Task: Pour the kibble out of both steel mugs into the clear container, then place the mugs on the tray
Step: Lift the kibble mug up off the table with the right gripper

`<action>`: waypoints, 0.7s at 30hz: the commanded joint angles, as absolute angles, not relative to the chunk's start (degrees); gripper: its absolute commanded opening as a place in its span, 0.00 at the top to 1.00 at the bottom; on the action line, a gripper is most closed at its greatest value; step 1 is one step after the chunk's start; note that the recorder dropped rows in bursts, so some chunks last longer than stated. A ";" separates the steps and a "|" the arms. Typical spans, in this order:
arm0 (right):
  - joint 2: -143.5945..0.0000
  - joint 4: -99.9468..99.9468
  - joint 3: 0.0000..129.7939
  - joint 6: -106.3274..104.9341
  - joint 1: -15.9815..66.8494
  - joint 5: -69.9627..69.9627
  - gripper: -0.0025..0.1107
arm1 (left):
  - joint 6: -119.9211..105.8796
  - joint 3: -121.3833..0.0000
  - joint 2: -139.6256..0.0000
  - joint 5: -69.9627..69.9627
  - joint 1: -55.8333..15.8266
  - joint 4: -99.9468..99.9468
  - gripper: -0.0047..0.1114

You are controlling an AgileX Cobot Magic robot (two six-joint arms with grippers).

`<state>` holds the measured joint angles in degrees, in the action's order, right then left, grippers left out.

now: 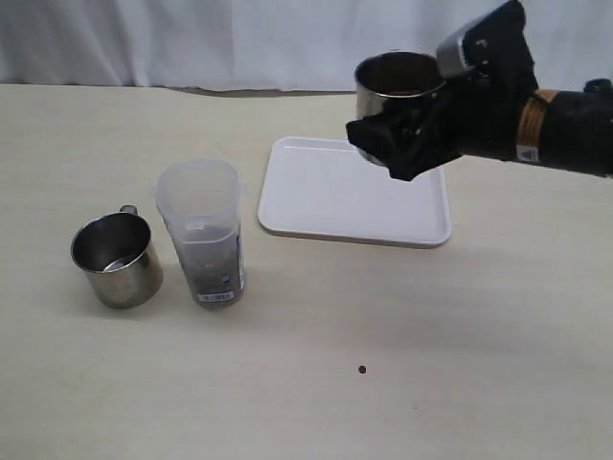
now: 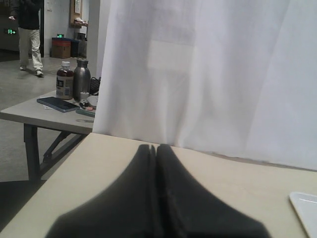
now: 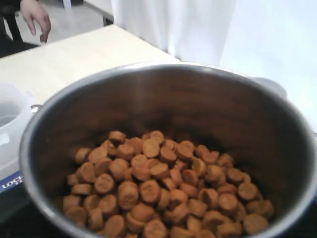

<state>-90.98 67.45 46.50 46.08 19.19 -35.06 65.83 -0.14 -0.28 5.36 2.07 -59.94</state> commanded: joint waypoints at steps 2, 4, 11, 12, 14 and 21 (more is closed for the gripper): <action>-89.94 84.81 54.68 62.79 30.07 -19.09 0.93 | 66.29 0.00 0.00 5.70 1.98 -59.97 0.96; -89.94 91.56 57.14 69.97 31.80 -18.30 0.93 | 66.29 0.00 0.00 5.70 1.98 -59.97 0.96; -90.18 99.95 61.10 81.12 34.07 -17.82 0.93 | 66.29 0.00 0.00 5.70 1.98 -59.97 0.96; -90.32 99.95 61.41 81.12 34.12 -17.66 0.93 | 66.29 0.00 0.00 5.70 1.98 -59.97 0.96; -91.02 99.95 61.63 80.15 34.57 -18.17 0.93 | 66.29 0.00 0.00 5.58 1.98 -59.97 0.96; -93.53 99.95 61.75 75.93 38.11 -10.81 0.93 | 66.29 0.00 0.00 5.58 1.98 -59.97 0.96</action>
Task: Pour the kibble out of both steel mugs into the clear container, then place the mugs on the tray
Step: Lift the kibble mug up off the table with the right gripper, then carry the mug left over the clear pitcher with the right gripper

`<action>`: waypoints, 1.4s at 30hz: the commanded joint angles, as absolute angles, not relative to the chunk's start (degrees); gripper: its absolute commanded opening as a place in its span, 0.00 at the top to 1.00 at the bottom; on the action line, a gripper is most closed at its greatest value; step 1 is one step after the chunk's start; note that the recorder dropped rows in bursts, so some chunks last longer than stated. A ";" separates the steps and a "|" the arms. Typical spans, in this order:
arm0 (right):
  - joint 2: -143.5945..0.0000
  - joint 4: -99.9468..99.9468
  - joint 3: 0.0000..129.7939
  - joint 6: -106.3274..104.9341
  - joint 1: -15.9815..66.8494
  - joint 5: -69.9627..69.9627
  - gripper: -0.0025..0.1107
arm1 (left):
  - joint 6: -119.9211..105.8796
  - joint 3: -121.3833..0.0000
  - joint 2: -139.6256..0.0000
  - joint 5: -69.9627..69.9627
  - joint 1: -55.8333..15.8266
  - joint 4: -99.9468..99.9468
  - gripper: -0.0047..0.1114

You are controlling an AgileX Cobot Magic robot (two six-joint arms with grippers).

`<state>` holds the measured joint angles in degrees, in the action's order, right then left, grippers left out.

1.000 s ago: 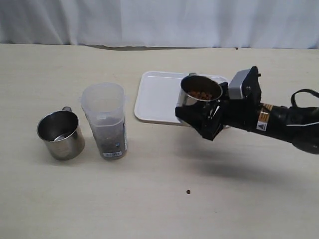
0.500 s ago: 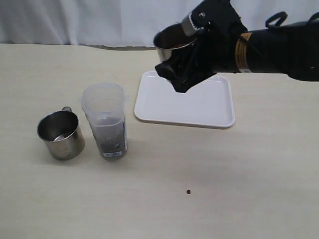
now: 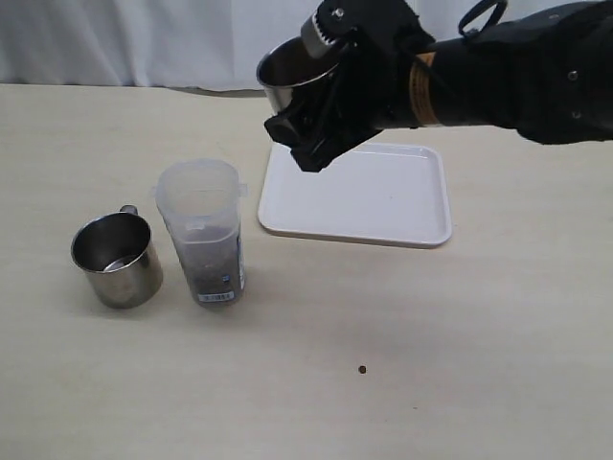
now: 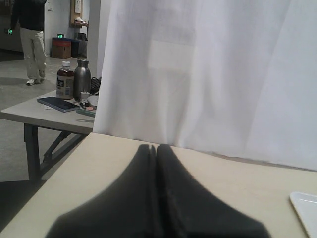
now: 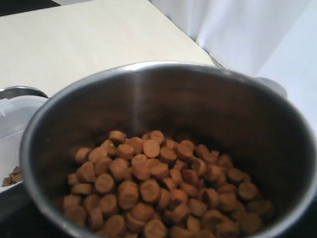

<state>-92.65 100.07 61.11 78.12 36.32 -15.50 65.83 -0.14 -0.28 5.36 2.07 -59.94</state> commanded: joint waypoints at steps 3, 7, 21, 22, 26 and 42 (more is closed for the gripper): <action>-93.78 99.95 62.10 76.68 38.11 -10.84 0.93 | 66.29 0.00 0.00 5.58 1.98 -59.97 0.96; -93.78 99.95 62.10 76.98 38.11 -10.72 0.93 | 66.29 0.00 0.00 5.58 1.98 -59.97 0.96; -93.78 65.87 60.22 36.35 38.28 -10.26 0.93 | 66.29 0.00 0.00 5.40 1.98 -59.97 0.96; -93.79 57.33 59.81 25.78 38.89 -7.78 0.93 | 66.29 0.00 0.00 5.40 1.98 -59.97 0.96; -93.12 44.29 59.43 3.92 40.14 3.41 0.93 | 66.29 0.00 0.00 5.40 1.98 -59.97 0.96; -92.50 44.29 60.22 -2.99 46.54 8.52 0.93 | 66.29 0.00 0.00 5.57 1.98 -59.97 0.96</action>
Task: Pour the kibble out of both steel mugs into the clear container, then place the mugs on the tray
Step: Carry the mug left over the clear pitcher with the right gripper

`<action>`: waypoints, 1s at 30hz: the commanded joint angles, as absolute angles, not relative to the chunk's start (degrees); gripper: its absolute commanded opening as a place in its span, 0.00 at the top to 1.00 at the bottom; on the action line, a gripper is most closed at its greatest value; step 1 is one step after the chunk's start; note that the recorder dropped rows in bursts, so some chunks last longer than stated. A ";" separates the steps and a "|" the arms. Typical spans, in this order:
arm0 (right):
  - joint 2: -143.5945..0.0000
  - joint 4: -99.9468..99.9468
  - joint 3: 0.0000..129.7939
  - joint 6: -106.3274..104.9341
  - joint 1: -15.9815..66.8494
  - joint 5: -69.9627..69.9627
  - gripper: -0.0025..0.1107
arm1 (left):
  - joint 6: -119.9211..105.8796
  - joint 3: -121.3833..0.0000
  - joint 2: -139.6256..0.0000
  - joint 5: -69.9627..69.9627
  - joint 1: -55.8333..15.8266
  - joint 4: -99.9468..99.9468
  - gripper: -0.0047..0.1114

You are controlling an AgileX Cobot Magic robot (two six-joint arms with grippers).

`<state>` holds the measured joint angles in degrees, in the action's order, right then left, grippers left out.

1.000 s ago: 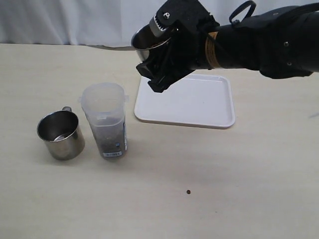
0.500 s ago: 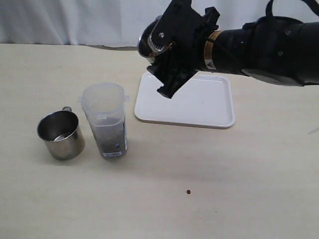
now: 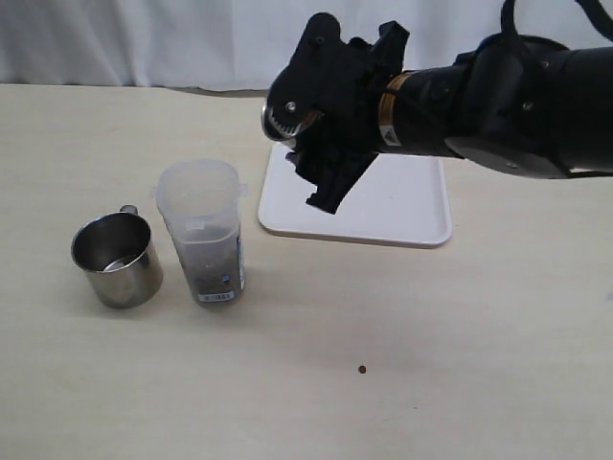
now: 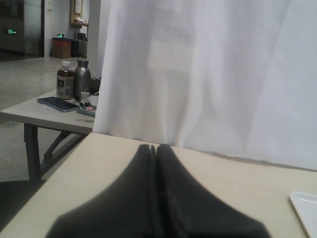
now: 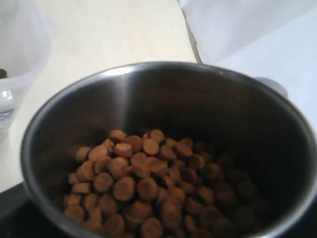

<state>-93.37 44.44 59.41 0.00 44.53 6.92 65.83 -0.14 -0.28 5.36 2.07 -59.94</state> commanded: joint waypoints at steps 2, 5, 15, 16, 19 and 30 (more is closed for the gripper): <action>-92.50 44.29 60.76 -3.03 47.64 10.28 0.93 | 66.29 0.00 0.00 5.57 1.98 -59.97 0.96; -92.50 44.29 61.89 -3.12 49.18 12.48 0.93 | 66.29 0.00 0.00 5.57 1.98 -59.97 0.96; -92.50 44.54 62.62 -3.92 50.17 12.47 0.93 | 66.29 0.00 0.00 5.57 1.98 -59.97 0.96; -92.50 44.54 62.62 -3.92 50.17 12.28 0.93 | 66.29 0.00 0.00 5.57 1.98 -59.97 0.96; -92.75 44.54 63.72 -4.01 50.17 12.45 0.93 | 66.29 0.00 0.00 5.57 1.98 -59.97 0.96; -95.46 44.32 66.66 -4.37 50.39 14.01 0.93 | 66.29 0.00 0.00 5.57 1.98 -59.97 0.96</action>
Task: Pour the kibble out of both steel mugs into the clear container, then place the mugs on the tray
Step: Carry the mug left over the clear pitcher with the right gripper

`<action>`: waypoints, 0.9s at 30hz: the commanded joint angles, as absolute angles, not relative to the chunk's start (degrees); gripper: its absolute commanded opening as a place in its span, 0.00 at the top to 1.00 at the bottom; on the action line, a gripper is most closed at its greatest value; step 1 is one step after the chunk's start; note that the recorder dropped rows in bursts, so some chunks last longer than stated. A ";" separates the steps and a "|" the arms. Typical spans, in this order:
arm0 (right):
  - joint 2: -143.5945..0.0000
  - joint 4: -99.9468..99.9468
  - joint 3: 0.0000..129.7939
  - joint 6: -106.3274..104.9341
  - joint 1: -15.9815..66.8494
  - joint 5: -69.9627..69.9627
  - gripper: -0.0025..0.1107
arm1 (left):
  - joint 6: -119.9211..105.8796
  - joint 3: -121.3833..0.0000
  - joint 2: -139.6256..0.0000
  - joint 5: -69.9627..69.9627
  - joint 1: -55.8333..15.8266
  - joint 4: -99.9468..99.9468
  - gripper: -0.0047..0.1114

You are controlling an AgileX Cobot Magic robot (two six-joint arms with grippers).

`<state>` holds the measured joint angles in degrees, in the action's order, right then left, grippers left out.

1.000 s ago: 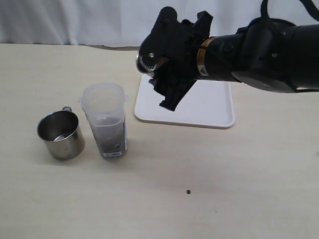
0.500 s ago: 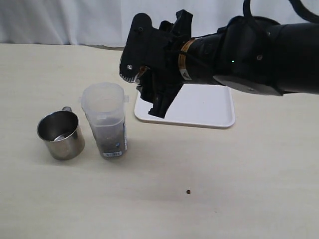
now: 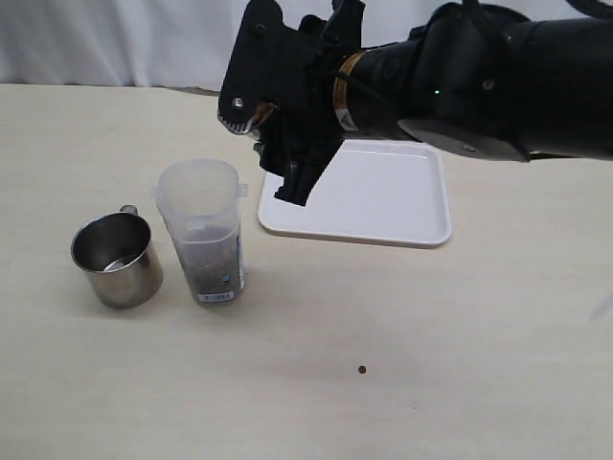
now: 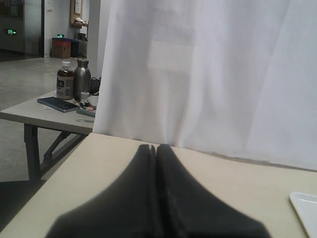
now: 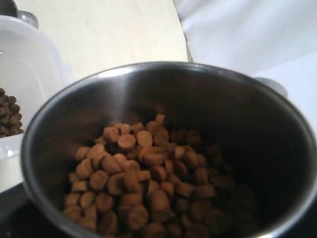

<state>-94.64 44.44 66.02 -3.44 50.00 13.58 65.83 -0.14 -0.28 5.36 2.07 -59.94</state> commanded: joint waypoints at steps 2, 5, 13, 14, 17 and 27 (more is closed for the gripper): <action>-95.58 44.30 66.66 -5.53 51.09 14.83 0.93 | 66.29 0.00 0.00 5.57 1.98 -59.97 0.96; -95.71 44.48 66.66 -6.17 52.15 15.79 0.93 | 66.29 0.00 0.00 5.26 1.98 -59.97 0.96; -95.71 44.48 66.66 -7.92 52.12 17.24 0.93 | 66.29 0.00 0.00 5.39 1.98 -59.97 0.96; -95.71 44.48 66.66 -7.98 52.12 17.52 0.93 | 66.29 0.00 0.00 5.39 1.98 -59.97 0.96; -95.71 44.37 66.66 -7.98 52.12 18.24 0.93 | 66.29 0.00 0.00 5.39 1.98 -59.97 0.96; -95.96 44.66 66.66 -9.90 52.12 15.87 0.93 | 66.29 0.00 0.00 5.39 1.98 -59.97 0.96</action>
<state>-96.05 44.44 66.15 -9.02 52.06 18.04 65.83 -0.14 -0.14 5.36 2.07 -59.94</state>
